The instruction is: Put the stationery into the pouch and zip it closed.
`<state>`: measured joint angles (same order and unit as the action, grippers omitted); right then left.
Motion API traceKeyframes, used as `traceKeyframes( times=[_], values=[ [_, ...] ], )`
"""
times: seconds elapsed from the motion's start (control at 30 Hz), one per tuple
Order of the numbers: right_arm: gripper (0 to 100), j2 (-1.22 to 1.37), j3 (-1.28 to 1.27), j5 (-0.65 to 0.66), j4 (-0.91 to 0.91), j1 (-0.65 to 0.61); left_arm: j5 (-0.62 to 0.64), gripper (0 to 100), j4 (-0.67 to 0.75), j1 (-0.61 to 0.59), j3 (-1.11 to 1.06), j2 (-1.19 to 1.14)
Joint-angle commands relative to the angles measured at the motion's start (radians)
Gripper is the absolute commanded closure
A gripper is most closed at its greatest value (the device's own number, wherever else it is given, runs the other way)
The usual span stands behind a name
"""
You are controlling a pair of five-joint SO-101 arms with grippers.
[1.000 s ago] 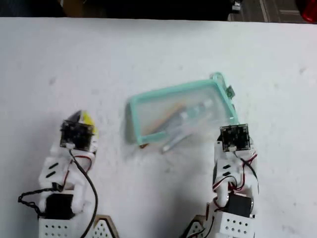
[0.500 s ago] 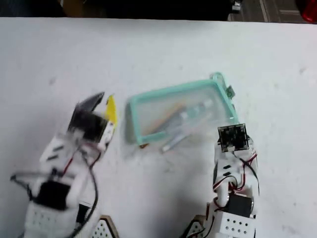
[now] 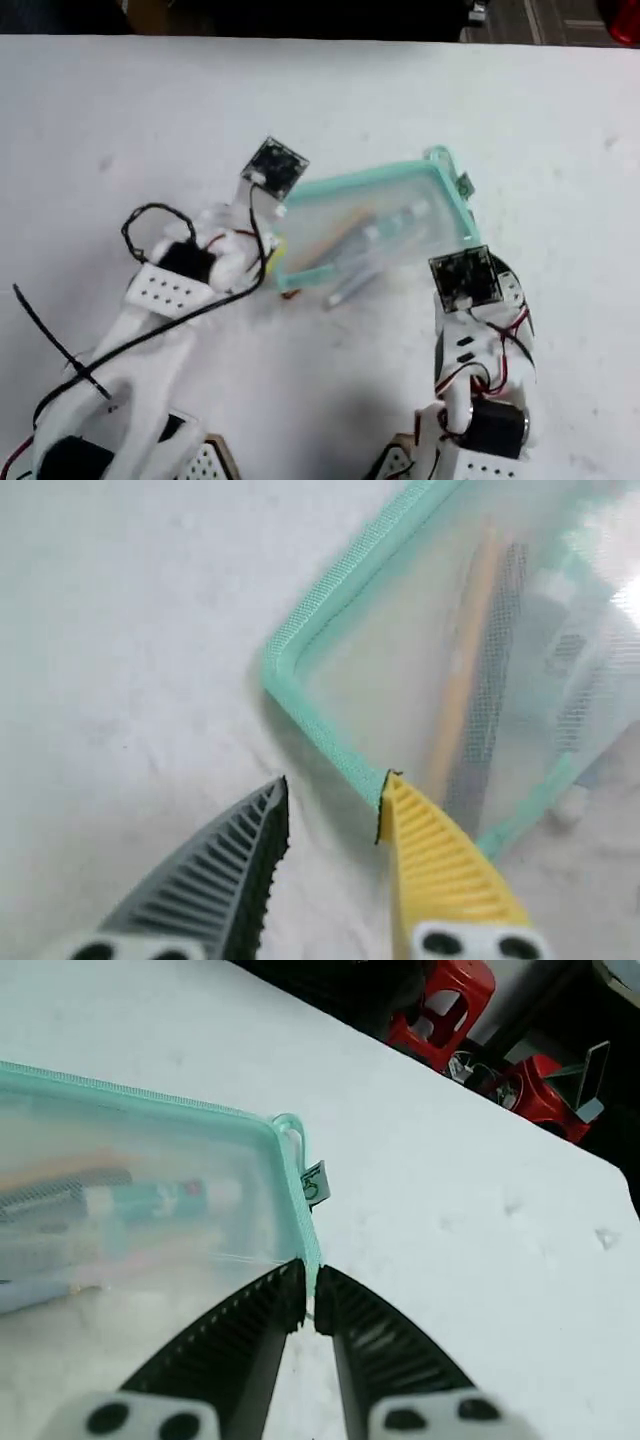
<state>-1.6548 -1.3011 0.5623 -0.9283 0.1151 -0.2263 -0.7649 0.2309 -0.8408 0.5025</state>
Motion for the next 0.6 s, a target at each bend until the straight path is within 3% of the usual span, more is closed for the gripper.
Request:
traceKeyframes(
  times=[0.0, 0.1, 0.33, 0.57],
  values=[
    [98.1, 0.298, 0.198, 0.006, 0.038, -0.022, 0.034, 82, -0.006, -0.041, 0.069, 0.016],
    [98.1, 0.656, 0.453, -0.018, 0.012, -0.021, 0.068, 82, 0.000, -0.045, 0.046, 0.038],
    [98.1, 1.411, 0.919, -0.230, -0.010, 0.016, 0.121, 82, 0.021, -0.119, 0.023, 0.044],
    [98.1, 1.742, 1.163, -0.269, -0.022, 0.120, 0.138, 82, 0.028, -0.068, 0.015, 0.042]
  ],
)
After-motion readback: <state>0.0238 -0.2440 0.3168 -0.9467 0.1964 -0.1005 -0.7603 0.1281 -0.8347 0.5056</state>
